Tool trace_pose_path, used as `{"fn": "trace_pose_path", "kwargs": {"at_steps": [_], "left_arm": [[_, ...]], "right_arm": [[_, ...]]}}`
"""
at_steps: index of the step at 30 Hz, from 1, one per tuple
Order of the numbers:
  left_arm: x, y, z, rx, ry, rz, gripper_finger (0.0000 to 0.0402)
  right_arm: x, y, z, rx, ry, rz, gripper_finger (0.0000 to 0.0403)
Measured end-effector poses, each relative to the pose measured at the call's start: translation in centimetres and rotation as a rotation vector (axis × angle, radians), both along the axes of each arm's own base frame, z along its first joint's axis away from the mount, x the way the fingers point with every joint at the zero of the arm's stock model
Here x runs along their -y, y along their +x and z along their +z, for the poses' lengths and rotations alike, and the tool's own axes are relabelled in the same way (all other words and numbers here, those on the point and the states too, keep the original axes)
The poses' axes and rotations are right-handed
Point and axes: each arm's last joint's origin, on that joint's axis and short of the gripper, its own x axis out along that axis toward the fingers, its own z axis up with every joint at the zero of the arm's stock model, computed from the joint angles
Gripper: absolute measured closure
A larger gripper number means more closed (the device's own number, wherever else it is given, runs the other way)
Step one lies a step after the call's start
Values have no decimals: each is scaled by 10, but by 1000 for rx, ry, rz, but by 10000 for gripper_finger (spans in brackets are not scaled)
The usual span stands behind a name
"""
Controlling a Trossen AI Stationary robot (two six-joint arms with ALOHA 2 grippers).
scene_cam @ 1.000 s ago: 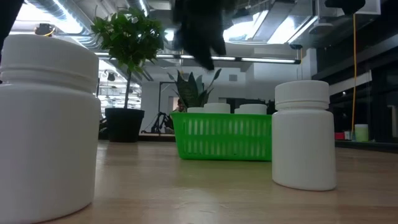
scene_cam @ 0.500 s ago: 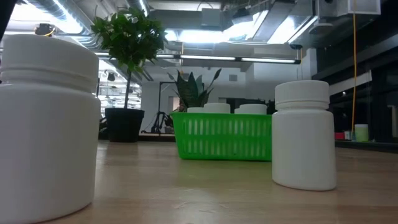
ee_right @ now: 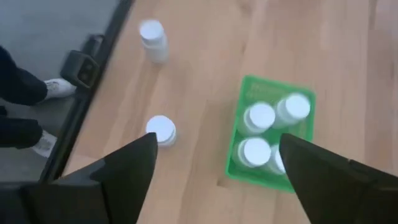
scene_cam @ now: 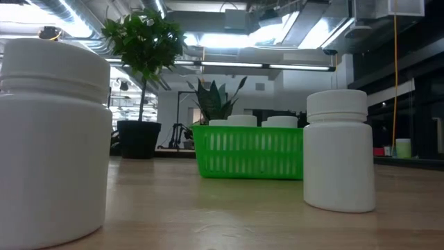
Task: Pick and place pill bottles into a basket
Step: Put the white pill bottle into the green basket
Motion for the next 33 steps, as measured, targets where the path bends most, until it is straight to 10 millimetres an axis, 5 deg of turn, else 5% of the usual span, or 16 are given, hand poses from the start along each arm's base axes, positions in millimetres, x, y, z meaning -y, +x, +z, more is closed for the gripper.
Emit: {"fn": "trace_pose_path", "kwargs": {"at_steps": [12, 22, 33], "left_arm": [[42, -35, 8, 81, 122, -124, 157], [49, -41, 9, 104, 116, -132, 157], [53, -44, 8, 101, 98, -145, 157]], "right_arm": [[-36, 48, -33, -290, 125, -252, 45], [-62, 63, -68, -386, 197, -300, 45], [-69, 74, -89, -401, 180, -277, 45]]}}
